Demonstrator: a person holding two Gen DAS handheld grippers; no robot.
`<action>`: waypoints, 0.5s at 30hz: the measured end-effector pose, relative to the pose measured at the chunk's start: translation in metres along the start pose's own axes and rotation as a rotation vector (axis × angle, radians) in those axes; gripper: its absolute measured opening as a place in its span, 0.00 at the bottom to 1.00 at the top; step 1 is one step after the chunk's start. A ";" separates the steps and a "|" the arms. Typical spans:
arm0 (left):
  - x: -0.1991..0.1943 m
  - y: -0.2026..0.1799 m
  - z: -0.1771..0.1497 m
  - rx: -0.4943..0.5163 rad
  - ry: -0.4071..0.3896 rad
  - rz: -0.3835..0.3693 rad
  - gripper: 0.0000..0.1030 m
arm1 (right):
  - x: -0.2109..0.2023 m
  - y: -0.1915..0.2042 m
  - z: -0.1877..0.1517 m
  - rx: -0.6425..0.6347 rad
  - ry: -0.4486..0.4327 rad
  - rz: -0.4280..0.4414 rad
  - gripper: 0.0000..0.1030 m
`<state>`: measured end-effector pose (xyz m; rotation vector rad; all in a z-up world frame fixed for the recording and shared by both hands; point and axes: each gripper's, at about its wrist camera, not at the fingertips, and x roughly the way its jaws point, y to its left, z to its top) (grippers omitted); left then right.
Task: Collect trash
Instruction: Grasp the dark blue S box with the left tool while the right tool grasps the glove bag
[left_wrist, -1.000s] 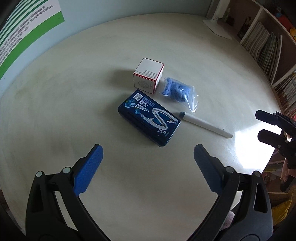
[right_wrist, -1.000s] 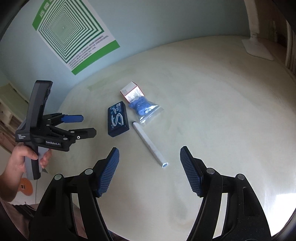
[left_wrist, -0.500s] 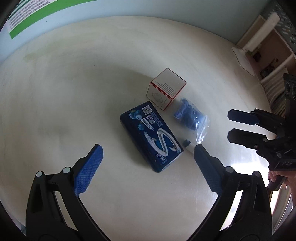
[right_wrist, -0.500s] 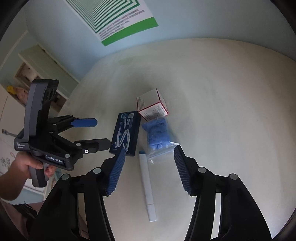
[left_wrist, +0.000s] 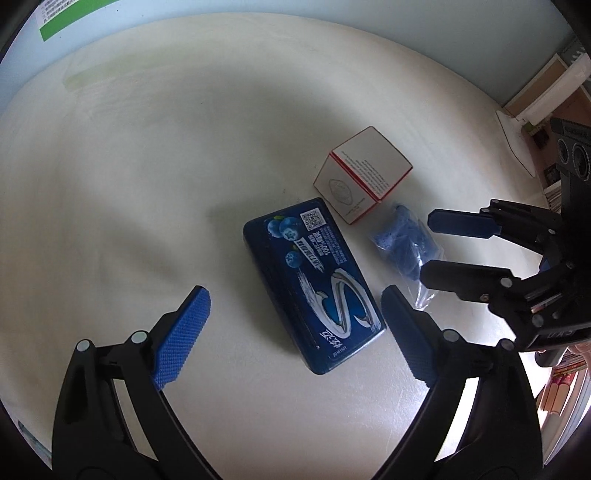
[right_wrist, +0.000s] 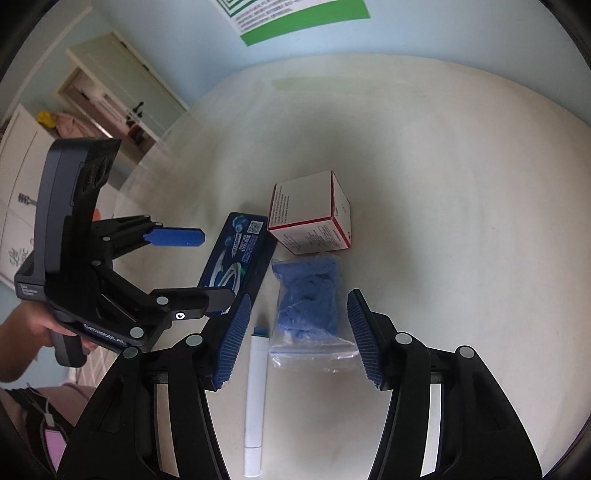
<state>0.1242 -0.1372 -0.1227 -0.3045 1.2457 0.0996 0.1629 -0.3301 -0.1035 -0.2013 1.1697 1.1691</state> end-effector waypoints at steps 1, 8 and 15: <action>0.000 0.001 0.001 -0.001 0.001 -0.002 0.88 | 0.002 0.001 0.002 -0.008 0.002 -0.004 0.54; 0.011 0.006 0.006 0.010 0.008 0.001 0.88 | 0.010 0.005 0.001 -0.095 0.008 -0.029 0.38; 0.009 0.004 0.009 0.044 -0.013 0.023 0.66 | 0.009 0.007 0.000 -0.097 0.009 -0.048 0.38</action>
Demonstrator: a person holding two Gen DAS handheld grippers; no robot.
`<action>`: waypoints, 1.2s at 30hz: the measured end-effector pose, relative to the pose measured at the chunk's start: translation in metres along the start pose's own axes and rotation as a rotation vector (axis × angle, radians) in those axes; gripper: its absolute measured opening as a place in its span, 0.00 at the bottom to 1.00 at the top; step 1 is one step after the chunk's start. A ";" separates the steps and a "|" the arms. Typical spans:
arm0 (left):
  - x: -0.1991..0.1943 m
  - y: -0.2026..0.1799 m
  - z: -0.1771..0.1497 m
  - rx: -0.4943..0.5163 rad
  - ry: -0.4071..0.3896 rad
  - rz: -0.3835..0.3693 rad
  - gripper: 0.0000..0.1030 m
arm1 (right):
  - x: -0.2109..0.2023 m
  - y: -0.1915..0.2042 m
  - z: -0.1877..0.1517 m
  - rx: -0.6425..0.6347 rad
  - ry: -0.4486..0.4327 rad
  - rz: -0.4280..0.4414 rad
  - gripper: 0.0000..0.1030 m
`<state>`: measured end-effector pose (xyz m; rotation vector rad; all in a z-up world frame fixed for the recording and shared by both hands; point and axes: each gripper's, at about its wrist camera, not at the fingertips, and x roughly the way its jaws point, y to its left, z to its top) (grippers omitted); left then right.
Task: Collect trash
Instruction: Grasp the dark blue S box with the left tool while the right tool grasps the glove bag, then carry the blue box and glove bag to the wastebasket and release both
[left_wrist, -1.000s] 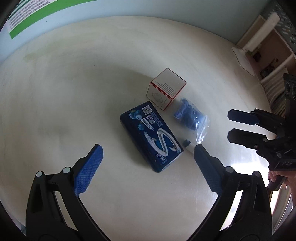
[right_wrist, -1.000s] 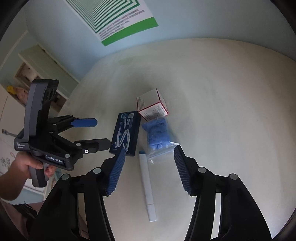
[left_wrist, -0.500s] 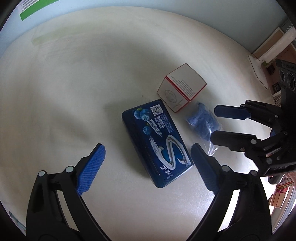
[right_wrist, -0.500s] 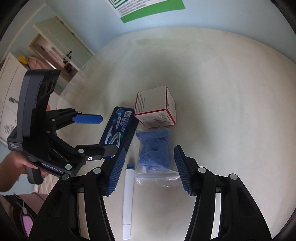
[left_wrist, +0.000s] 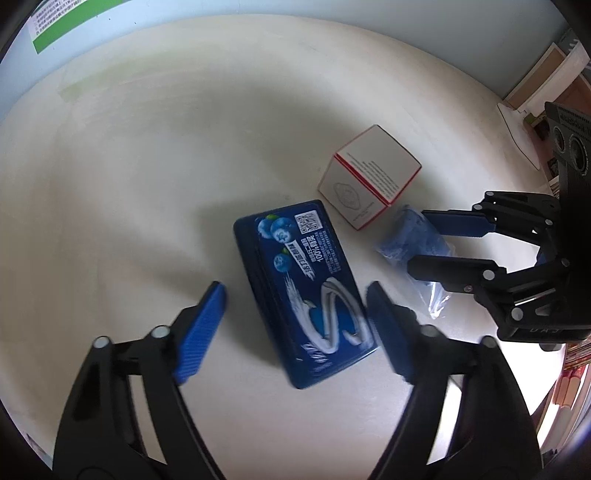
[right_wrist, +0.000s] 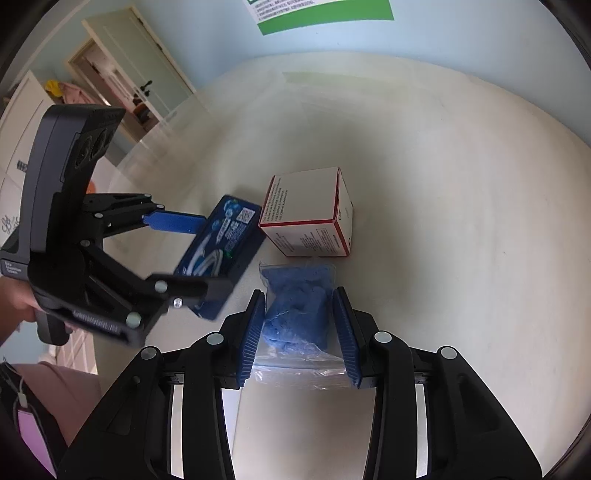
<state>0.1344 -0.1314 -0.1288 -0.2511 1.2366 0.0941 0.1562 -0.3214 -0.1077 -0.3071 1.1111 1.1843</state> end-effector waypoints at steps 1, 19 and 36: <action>-0.001 0.001 0.001 0.002 -0.003 0.005 0.62 | 0.000 0.002 0.000 -0.005 0.001 -0.009 0.38; -0.029 0.019 -0.005 0.003 -0.021 0.002 0.50 | -0.026 0.003 0.001 0.098 -0.075 -0.063 0.36; -0.061 -0.037 0.014 0.248 -0.091 -0.051 0.50 | -0.091 -0.005 -0.064 0.351 -0.252 -0.205 0.36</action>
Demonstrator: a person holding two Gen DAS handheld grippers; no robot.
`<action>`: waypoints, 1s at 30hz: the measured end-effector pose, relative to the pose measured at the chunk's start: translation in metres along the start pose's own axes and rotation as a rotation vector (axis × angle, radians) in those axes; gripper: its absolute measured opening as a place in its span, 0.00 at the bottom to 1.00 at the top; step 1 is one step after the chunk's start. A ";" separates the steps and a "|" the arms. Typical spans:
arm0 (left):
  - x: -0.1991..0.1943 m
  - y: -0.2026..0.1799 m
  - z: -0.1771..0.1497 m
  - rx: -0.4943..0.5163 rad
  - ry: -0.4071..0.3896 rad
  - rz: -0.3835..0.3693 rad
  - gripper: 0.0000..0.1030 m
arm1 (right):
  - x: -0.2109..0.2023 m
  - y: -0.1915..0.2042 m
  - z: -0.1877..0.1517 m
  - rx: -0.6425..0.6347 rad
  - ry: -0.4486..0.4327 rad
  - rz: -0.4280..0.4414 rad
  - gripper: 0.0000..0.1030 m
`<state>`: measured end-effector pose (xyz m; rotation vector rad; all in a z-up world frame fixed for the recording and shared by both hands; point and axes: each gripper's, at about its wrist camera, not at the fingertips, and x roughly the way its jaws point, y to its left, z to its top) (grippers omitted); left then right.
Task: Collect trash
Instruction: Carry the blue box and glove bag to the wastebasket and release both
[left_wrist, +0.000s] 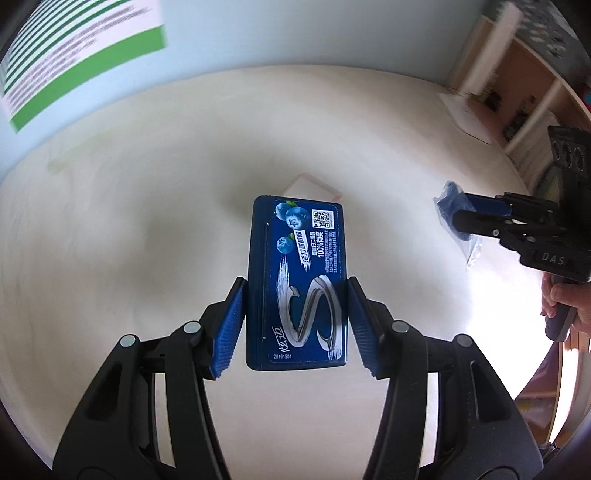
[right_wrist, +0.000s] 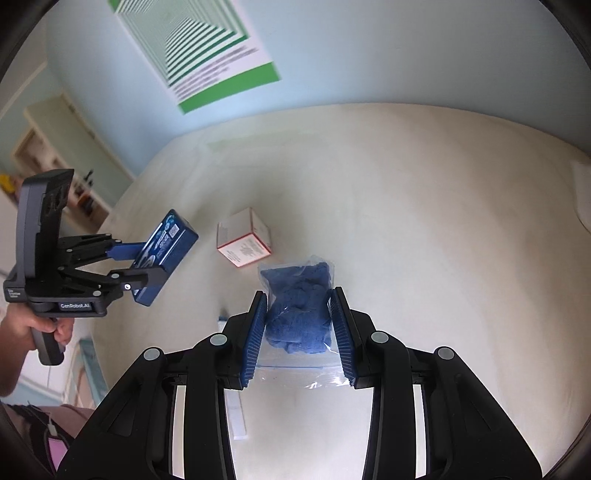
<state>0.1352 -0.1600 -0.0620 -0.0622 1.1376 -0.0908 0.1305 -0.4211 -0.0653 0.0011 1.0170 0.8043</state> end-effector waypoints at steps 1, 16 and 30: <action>-0.002 -0.004 0.001 0.027 -0.004 -0.011 0.50 | -0.008 -0.004 -0.006 0.022 -0.011 -0.016 0.36; -0.005 -0.096 -0.010 0.515 0.031 -0.236 0.50 | -0.112 0.003 -0.137 0.417 -0.238 -0.298 0.36; -0.027 -0.212 -0.094 0.869 0.103 -0.431 0.50 | -0.187 0.038 -0.283 0.720 -0.344 -0.492 0.36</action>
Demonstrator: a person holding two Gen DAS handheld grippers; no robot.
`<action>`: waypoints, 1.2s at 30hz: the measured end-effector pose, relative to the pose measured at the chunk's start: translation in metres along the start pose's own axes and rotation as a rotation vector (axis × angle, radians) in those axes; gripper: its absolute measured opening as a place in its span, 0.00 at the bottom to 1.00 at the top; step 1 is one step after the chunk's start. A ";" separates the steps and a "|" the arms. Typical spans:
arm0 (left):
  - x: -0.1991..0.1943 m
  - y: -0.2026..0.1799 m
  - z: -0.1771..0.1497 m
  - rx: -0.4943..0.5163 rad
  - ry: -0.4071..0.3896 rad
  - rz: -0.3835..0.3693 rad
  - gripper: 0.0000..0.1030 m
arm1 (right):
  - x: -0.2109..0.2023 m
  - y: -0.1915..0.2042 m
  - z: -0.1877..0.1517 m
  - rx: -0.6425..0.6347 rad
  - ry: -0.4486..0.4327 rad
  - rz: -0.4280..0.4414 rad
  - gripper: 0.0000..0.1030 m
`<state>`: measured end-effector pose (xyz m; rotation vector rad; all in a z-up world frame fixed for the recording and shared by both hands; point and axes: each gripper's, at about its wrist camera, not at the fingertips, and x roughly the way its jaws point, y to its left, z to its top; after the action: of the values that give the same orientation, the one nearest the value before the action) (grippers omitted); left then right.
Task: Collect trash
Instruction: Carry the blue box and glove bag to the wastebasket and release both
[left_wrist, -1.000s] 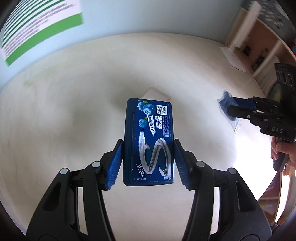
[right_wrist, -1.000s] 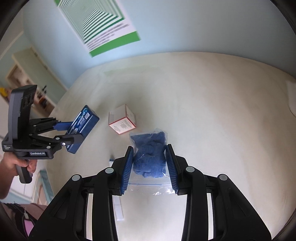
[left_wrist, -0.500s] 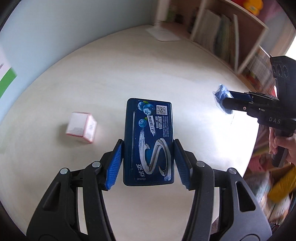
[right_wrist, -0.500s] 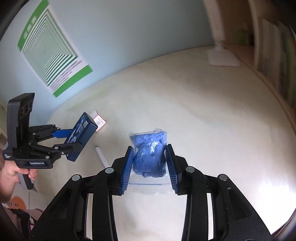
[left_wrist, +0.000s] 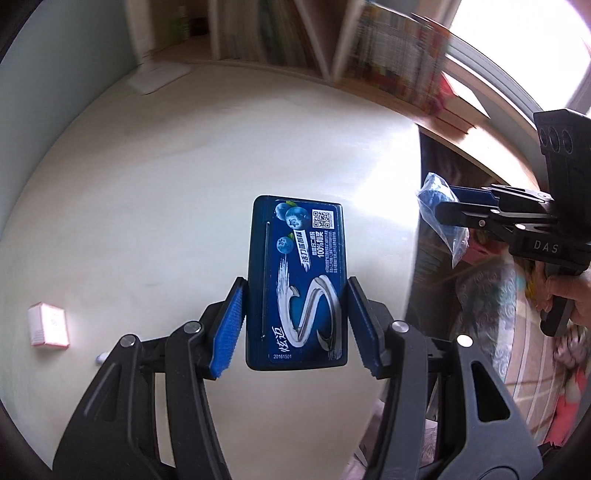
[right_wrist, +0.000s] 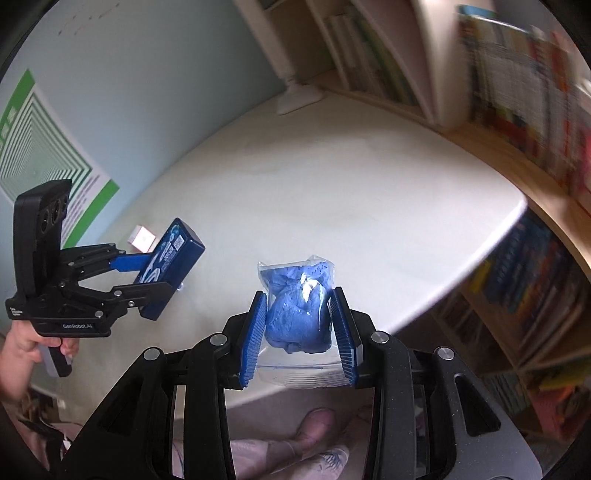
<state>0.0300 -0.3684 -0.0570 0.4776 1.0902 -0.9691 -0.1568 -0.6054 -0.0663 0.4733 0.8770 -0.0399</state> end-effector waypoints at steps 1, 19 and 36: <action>0.005 -0.009 0.003 0.017 0.002 -0.008 0.50 | -0.008 -0.007 -0.006 0.019 -0.007 -0.012 0.36; 0.042 -0.189 -0.008 0.283 0.081 -0.126 0.50 | -0.129 -0.111 -0.128 0.261 -0.111 -0.117 0.36; 0.098 -0.301 -0.054 0.471 0.210 -0.174 0.50 | -0.175 -0.154 -0.257 0.482 -0.124 -0.167 0.36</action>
<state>-0.2390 -0.5263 -0.1311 0.8947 1.1015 -1.3623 -0.4925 -0.6645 -0.1341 0.8362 0.7809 -0.4366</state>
